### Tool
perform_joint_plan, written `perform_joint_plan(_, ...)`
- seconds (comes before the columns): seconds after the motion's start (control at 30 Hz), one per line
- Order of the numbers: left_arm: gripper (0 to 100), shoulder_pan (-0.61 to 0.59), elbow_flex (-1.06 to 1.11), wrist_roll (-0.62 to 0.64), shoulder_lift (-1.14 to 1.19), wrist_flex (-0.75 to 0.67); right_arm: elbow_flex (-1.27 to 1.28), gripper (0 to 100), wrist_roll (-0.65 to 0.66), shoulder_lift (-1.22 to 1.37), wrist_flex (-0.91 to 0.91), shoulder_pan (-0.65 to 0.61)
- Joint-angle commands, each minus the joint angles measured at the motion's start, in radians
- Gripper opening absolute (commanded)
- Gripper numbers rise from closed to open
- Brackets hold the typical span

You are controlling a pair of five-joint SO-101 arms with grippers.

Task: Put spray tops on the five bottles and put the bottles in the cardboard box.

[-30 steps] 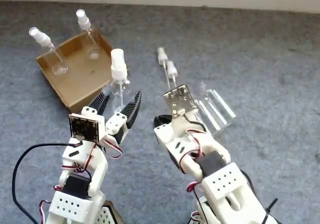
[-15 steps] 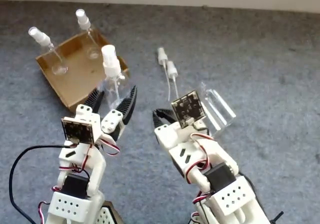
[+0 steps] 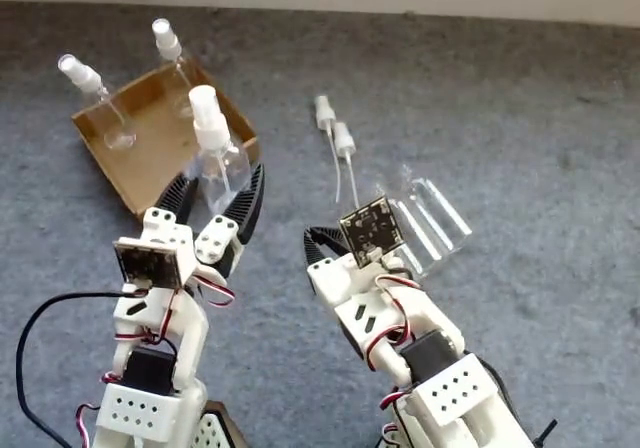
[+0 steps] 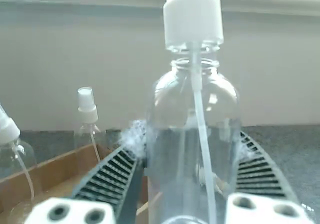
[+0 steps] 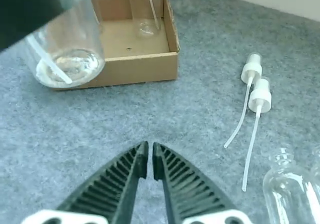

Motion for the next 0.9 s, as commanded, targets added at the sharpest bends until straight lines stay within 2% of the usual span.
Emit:
perform_joint_plan(0.0, 14, 0.008, 0.021, 0.011, -0.013, -0.173, -0.013, 1.2, -0.144, -0.022, -0.03, -0.012)
perform_joint_plan(0.1, 14, 0.008, 0.021, 0.008, -0.013, -0.256, -0.013, 1.2, -0.201, -0.022, -0.068, -0.012)
perform_joint_plan(0.33, 14, 0.007, 0.021, 0.012, -0.013, -0.273, -0.013, 1.2, -0.203, -0.028, -0.116, -0.012)
perform_joint_plan(0.6, 14, 0.013, 0.022, 0.015, -0.013, -0.273, -0.004, 1.2, -0.201, -0.282, -0.114, -0.008)
perform_joint_plan(0.77, 14, 0.108, 0.022, 0.015, -0.013, -0.27, -0.002, 1.2, -0.201, -0.323, -0.114, -0.016)
perform_joint_plan(0.87, 14, 0.151, 0.022, 0.015, -0.013, -0.275, 0.013, 1.2, -0.199, -0.331, -0.114, -0.079)
